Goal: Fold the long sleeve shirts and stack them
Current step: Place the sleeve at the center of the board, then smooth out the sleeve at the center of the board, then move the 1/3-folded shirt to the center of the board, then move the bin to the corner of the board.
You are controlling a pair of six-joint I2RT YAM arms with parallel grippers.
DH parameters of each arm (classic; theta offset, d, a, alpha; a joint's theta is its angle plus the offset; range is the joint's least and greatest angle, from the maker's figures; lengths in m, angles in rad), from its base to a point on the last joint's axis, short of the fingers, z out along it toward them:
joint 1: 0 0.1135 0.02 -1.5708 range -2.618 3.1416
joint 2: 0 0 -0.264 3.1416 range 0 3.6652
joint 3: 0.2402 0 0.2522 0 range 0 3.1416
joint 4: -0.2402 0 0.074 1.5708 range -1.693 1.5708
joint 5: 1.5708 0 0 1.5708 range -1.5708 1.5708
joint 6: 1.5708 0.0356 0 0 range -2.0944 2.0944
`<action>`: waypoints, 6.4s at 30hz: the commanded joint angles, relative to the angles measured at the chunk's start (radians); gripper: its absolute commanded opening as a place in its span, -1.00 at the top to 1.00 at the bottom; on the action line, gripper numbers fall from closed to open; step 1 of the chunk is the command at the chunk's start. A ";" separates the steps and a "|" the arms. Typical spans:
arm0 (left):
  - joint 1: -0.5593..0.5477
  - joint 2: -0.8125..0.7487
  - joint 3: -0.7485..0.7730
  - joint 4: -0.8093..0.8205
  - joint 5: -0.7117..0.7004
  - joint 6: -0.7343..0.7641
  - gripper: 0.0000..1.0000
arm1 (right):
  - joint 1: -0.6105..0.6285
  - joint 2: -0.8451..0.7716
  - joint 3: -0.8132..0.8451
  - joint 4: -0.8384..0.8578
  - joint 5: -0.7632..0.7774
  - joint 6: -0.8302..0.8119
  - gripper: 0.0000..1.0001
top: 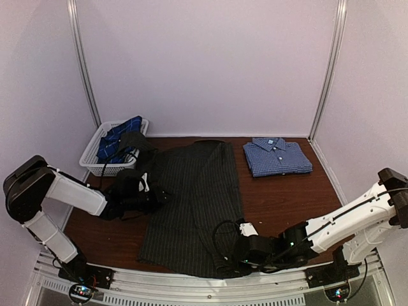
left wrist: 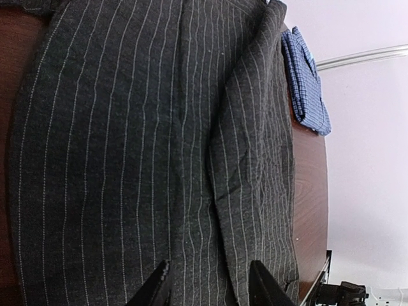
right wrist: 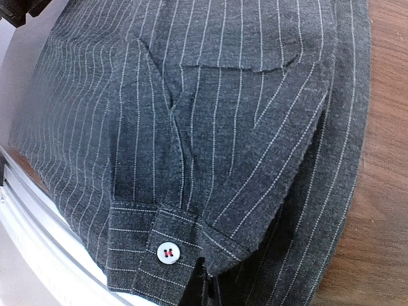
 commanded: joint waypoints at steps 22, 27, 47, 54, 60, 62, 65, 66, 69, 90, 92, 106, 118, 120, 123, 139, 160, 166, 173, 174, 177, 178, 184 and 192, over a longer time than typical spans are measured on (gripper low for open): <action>0.006 0.155 0.253 -0.086 0.125 0.270 0.21 | -0.028 -0.185 -0.018 -0.082 0.192 0.056 -0.11; 0.004 0.235 0.370 -0.115 0.126 0.307 0.22 | -0.110 -0.239 -0.072 0.067 0.095 -0.058 0.11; 0.001 0.888 1.266 -0.415 0.080 0.430 0.23 | -0.157 0.032 -0.114 0.342 -0.083 -0.107 0.42; 0.044 1.103 1.628 -0.563 -0.014 0.408 0.21 | -0.157 0.039 -0.128 0.339 -0.102 -0.086 0.42; 0.078 1.227 1.818 -0.582 0.011 0.376 0.17 | -0.156 0.053 -0.129 0.333 -0.112 -0.077 0.42; 0.086 1.241 1.833 -0.580 0.046 0.366 0.17 | -0.156 0.064 -0.121 0.322 -0.113 -0.077 0.41; 0.091 1.222 1.836 -0.580 0.067 0.383 0.13 | -0.157 0.076 -0.125 0.320 -0.113 -0.065 0.41; 0.092 1.210 1.835 -0.583 0.070 0.391 0.10 | -0.157 0.077 -0.128 0.321 -0.113 -0.060 0.42; 0.100 1.157 1.832 -0.600 0.088 0.413 0.00 | -0.157 0.068 -0.148 0.332 -0.118 -0.049 0.42; 0.102 0.188 0.626 -0.477 0.116 0.497 -0.17 | -0.199 -0.083 -0.133 0.336 -0.085 -0.146 0.25; 0.098 0.149 0.535 -0.462 0.106 0.496 -0.16 | -0.199 -0.059 -0.161 0.384 -0.112 -0.153 0.24; -0.062 0.037 0.093 -0.337 0.040 0.377 -0.12 | -0.134 0.086 -0.319 0.488 -0.137 0.046 0.33; -0.223 -0.187 0.009 -0.427 -0.198 0.180 -0.14 | -0.045 -0.190 -0.402 0.225 -0.055 0.152 0.29; -0.217 -0.248 0.055 -0.536 -0.301 0.191 -0.15 | -0.047 -0.226 -0.378 0.159 -0.023 0.136 0.27; -0.174 -0.317 0.133 -0.684 -0.396 0.219 -0.17 | -0.056 -0.278 -0.370 0.175 0.005 0.112 0.20; 0.438 -0.132 0.583 -0.787 -0.266 0.488 -0.25 | -0.302 -0.199 -0.077 0.177 -0.037 -0.236 0.05; 0.671 0.302 0.788 -0.539 0.112 0.290 -0.38 | -0.358 -0.071 -0.009 0.266 -0.140 -0.288 0.05; 0.691 0.349 0.759 -0.442 0.149 0.187 -0.39 | -0.358 -0.068 0.010 0.236 -0.140 -0.303 0.05; 0.698 0.379 0.707 -0.369 0.217 0.049 -0.38 | -0.361 -0.043 0.052 0.204 -0.145 -0.319 0.04; 0.698 0.368 0.683 -0.349 0.216 0.025 -0.38 | -0.361 -0.040 0.055 0.202 -0.147 -0.320 0.04; 0.698 0.348 0.656 -0.334 0.198 -0.002 -0.38 | -0.363 -0.027 0.058 0.213 -0.157 -0.324 0.04; 0.698 0.347 0.657 -0.344 0.197 -0.001 -0.38 | -0.364 -0.020 0.062 0.214 -0.160 -0.326 0.04; 0.698 0.326 0.615 -0.330 0.199 -0.019 -0.39 | -0.362 0.002 0.070 0.224 -0.174 -0.324 0.05; 0.699 0.314 0.644 -0.379 0.180 0.002 -0.40 | -0.363 0.015 0.077 0.225 -0.181 -0.327 0.05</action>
